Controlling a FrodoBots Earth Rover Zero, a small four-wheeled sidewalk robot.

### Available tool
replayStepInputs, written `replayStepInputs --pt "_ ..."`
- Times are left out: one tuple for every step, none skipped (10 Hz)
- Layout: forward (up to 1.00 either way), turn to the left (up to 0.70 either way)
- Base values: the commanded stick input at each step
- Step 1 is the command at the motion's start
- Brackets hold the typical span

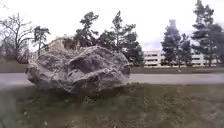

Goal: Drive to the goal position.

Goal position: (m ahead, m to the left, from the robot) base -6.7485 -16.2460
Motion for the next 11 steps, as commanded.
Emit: replayStepInputs --pt "0.0 -0.7" --pt "0.0 -0.7" --pt "0.0 -0.7" --pt "0.0 -0.7" --pt "0.0 -0.7" --pt "0.0 -0.7" --pt "0.0 -0.7" --pt "0.0 -0.7" --pt "0.0 -0.7" --pt "0.0 -0.61" --pt "0.0 0.0"
